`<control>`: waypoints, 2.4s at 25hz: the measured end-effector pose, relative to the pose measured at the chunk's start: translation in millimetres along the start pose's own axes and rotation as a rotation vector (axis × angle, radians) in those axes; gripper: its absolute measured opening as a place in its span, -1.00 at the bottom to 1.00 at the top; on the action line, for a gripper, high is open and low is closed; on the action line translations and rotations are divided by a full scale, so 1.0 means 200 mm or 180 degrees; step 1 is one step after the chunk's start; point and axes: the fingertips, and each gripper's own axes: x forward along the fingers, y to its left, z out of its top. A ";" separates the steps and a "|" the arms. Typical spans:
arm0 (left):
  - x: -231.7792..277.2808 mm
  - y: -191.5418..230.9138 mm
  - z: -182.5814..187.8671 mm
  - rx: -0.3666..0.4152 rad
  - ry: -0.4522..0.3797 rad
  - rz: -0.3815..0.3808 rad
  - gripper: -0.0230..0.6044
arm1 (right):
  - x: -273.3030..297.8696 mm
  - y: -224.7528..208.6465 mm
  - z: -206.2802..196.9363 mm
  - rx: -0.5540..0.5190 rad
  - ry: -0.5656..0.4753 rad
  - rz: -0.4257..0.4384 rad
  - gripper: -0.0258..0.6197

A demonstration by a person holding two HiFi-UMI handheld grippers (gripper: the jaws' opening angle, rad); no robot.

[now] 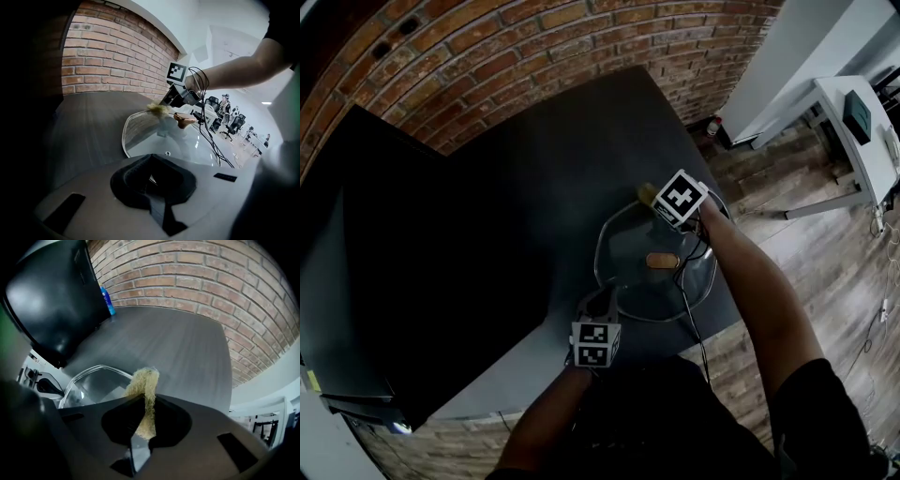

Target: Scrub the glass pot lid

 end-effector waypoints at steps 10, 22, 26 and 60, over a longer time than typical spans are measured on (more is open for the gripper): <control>0.00 0.00 0.01 -0.0055 0.0032 0.0022 -0.82 | -0.12 -0.17 -0.32 0.0372 -0.0018 -0.0183 -0.76; 0.00 0.01 -0.01 -0.0078 0.0078 0.0084 -0.82 | -0.24 -0.12 -0.66 0.0610 -0.0094 -0.0267 -0.76; 0.00 0.01 0.00 -0.0071 0.0085 0.0086 -0.82 | -0.29 -0.06 -0.75 0.0609 -0.0151 -0.0282 -0.76; 0.00 -0.02 0.00 0.0309 0.0169 -0.0135 -0.82 | -0.36 0.81 -0.98 0.1440 -0.0768 -0.0457 -0.77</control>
